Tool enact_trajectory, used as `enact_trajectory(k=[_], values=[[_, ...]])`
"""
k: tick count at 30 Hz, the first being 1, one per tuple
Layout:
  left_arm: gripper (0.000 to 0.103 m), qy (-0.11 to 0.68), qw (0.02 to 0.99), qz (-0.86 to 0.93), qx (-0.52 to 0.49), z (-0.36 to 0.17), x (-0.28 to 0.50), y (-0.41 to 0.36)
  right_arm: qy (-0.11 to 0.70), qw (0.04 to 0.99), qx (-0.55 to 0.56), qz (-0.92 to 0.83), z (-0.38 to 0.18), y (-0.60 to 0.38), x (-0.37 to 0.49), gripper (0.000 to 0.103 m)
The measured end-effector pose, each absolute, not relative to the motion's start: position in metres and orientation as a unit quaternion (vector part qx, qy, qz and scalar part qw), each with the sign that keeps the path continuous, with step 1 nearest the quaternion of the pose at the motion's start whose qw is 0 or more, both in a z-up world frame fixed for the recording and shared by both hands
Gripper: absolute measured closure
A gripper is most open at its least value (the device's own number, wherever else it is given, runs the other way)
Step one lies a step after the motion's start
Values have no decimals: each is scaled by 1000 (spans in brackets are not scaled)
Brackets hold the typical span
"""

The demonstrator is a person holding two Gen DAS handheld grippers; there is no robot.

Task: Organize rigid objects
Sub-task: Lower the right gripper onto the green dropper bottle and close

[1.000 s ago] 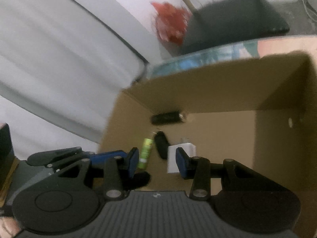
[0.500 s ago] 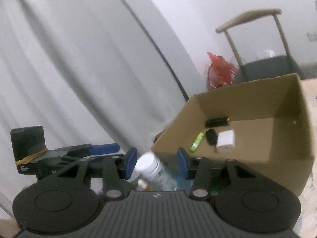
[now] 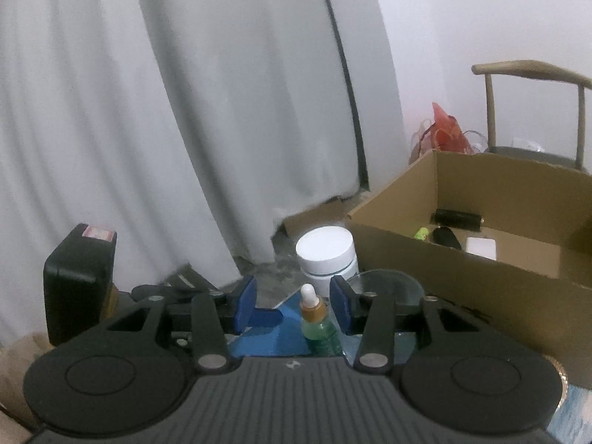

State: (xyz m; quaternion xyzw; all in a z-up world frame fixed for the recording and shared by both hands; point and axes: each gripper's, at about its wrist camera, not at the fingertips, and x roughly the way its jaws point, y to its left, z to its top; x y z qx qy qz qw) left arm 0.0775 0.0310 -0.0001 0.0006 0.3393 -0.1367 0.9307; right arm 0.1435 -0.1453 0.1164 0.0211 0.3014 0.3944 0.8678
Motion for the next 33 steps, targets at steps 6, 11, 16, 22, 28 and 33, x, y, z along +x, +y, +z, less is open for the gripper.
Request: enact_trajectory(k=[6,11,16,22,28,33], values=[[49,339,929,-146,9,-11,82,34,296,877,-20,377,110,-128,136,61],[54,338,928,-154,15,-17,83,33,294,880,-47,370,108,-118,135,66],[67,333,930,-155,22,-20,83,31,295,878,-71,371,105,-108,136,76],[72,324,933,-152,29,-21,79,28,297,877,-79,368,99,-104,139,79],[72,323,932,-158,39,-19,71,24,308,873,-72,372,100,-104,137,84],[72,325,931,-160,42,-18,63,25,311,868,-73,380,99,-104,133,85]])
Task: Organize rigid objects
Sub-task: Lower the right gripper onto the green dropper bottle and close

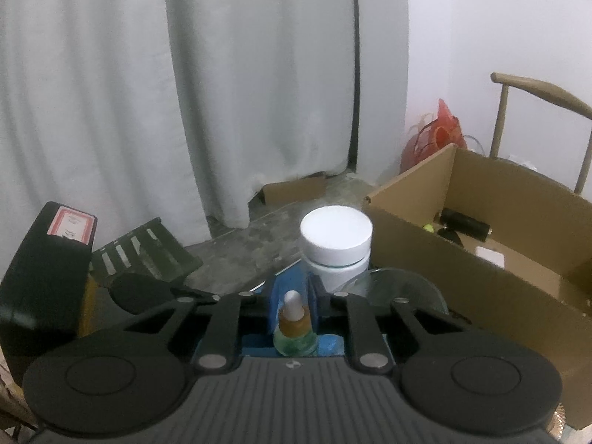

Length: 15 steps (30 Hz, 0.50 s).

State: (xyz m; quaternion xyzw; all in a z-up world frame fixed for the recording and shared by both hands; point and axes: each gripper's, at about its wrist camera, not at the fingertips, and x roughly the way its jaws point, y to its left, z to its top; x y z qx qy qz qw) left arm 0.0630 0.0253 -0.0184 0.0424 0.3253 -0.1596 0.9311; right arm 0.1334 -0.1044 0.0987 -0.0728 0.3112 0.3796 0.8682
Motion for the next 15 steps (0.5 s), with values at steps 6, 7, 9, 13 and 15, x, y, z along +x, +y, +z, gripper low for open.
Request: enact_trajectory(k=[6,7,9,13,15], values=[[69,325,932,-156,44,-18,68,25,318,866,-70,379,96,-105,135,88],[69,325,932,-156,45,-18,68,25,318,866,-70,379,97,-105,135,88],[69,325,932,-156,44,-19,67,26,318,866,-71,379,97,-104,135,88],[71,325,932,-156,38,-20,67,28,318,867,-70,378,96,-104,134,88],[71,325,932,-155,39,-20,67,28,318,866,-69,379,96,-104,134,88]])
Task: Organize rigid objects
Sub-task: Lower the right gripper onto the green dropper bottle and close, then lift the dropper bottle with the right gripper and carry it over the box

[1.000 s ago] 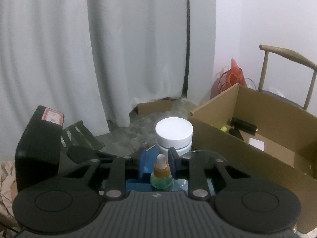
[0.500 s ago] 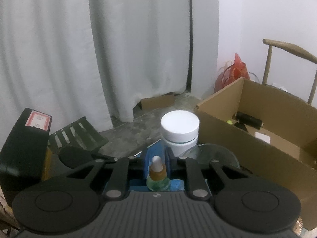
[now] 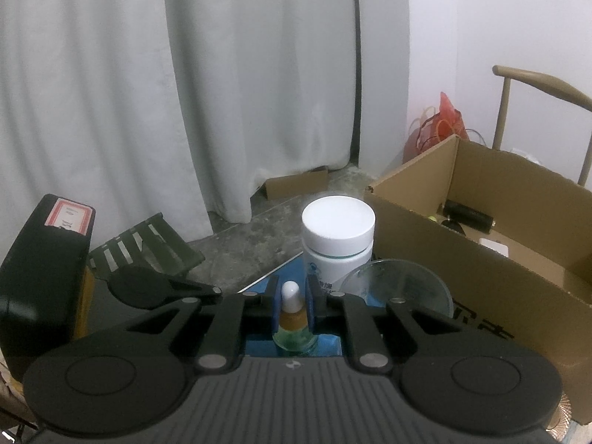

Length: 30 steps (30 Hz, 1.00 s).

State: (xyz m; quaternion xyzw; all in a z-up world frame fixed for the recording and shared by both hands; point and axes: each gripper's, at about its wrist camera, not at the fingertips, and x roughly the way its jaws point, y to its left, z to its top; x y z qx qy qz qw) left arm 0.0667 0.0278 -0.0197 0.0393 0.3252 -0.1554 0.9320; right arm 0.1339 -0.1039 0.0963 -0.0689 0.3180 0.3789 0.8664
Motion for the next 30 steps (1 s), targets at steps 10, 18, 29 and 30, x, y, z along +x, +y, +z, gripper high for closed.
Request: enact_trajectory(k=[10,18,29,30], values=[[72,314,937,-143,53,-6,51,26,304,865,-61,395,108,-107,125,88],[72,272,949,-131,89,45,29,17,246,869,-38,428,148,-125,108,88],[72,243,936,-214,138,134,88,-45,198,882,11,427,217,-183,158,88],[72,242,934,-220,146,137,98,-55,199,888,12,415,220,-189,165,88]])
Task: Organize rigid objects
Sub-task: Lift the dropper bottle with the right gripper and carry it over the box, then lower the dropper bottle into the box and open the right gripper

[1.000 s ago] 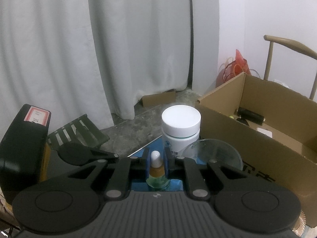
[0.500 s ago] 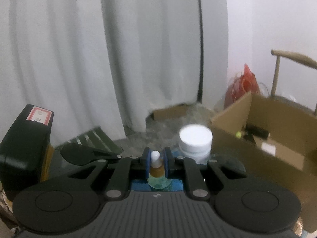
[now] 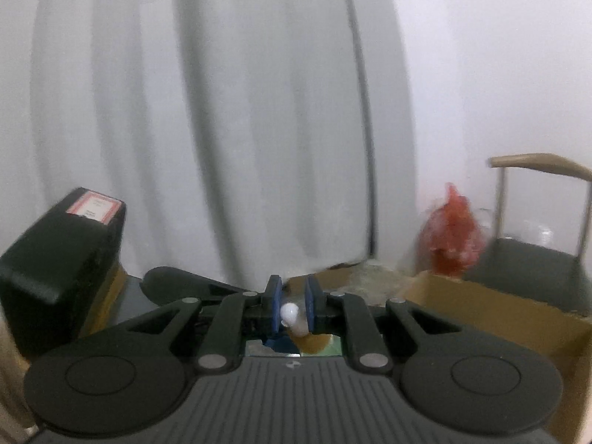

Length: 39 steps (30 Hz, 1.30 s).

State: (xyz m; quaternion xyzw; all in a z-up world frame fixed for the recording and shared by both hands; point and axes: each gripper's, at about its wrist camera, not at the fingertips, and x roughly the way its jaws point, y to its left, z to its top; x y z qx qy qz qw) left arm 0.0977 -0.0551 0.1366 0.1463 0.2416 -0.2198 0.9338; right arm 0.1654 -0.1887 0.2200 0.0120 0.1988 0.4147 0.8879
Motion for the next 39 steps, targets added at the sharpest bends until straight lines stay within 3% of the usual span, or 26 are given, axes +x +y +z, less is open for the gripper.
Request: enact_trajectory(k=[10,22,39], values=[[72,352,894,-258,105,129,219,-118,242,909,70,332,222,-262,262,88],[72,488,855,-156,77,65,317,-133,370,878,136,270,138,-291,366,86],[71,534,838,-91,71,24,359,-136,370,880,153,255,121,-322,369,86]])
